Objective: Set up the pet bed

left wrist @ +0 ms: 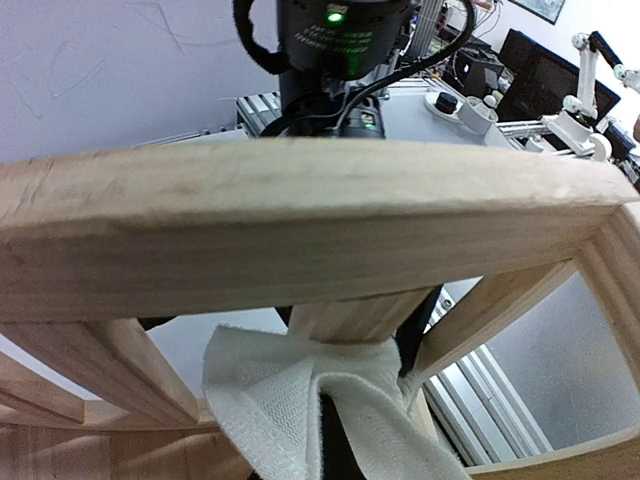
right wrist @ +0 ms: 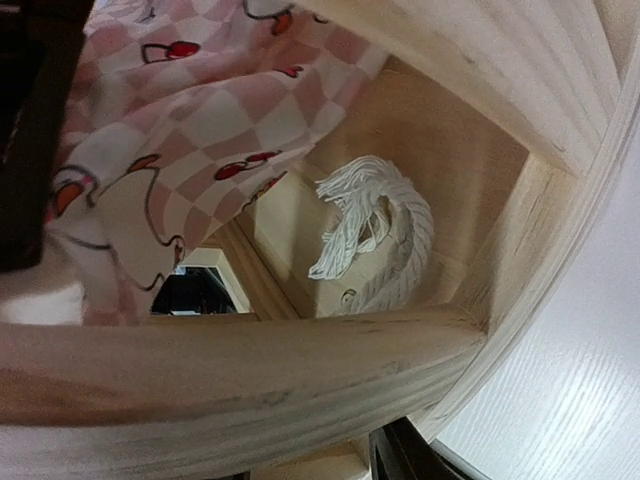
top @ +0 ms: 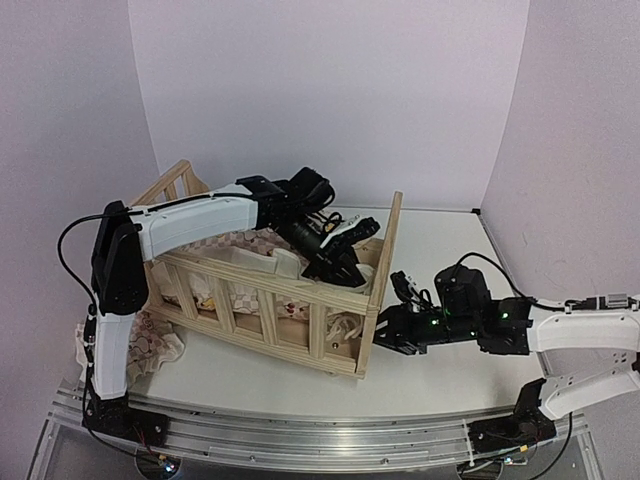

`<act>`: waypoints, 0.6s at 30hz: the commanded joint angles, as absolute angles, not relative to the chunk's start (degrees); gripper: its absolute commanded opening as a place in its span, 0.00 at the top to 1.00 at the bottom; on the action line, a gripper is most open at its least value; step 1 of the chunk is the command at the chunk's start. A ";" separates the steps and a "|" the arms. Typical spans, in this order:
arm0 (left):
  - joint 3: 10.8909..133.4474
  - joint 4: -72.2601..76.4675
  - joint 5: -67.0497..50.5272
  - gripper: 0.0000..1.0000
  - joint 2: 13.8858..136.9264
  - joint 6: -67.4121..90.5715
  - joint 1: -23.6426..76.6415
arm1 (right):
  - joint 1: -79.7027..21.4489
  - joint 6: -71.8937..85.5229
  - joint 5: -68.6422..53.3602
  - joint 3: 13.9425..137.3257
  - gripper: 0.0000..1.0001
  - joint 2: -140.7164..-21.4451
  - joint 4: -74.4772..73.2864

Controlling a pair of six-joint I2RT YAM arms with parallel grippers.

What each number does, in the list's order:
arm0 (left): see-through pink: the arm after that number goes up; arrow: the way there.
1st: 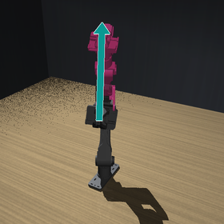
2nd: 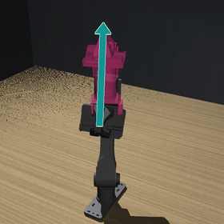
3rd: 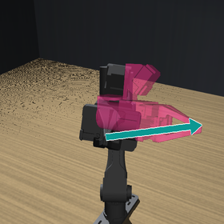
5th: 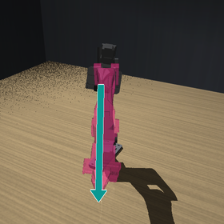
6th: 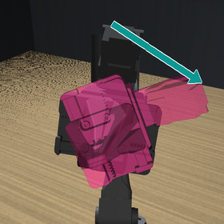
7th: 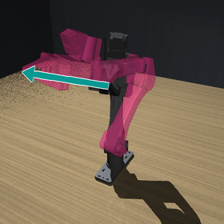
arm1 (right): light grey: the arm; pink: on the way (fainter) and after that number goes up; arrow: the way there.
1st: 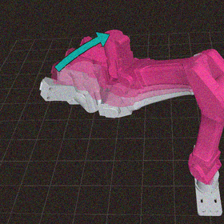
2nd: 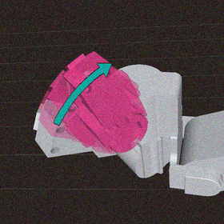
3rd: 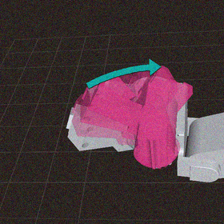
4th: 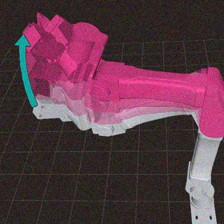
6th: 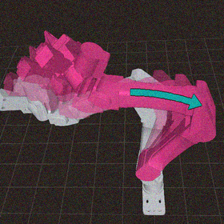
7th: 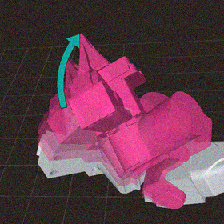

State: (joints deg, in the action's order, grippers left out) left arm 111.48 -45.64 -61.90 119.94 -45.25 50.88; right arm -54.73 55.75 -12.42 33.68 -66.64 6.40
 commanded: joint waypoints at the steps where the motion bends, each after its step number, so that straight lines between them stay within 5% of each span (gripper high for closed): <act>1: 110.47 -37.39 -61.02 1.00 118.15 -37.24 49.57 | -57.52 42.02 -9.66 32.43 0.60 -61.30 10.05; 8: 108.89 -38.96 -59.92 1.00 117.15 -36.69 50.54 | -57.70 25.70 -0.97 26.91 0.67 -54.13 10.59; 18: 102.78 -37.22 -61.61 1.00 112.80 -28.13 51.96 | -57.80 22.14 -1.76 21.11 0.75 -55.62 23.19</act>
State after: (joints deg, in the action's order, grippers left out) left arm 104.50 -40.40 -60.05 118.80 -33.08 51.13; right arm -57.56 26.38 -2.89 22.82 -55.83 14.80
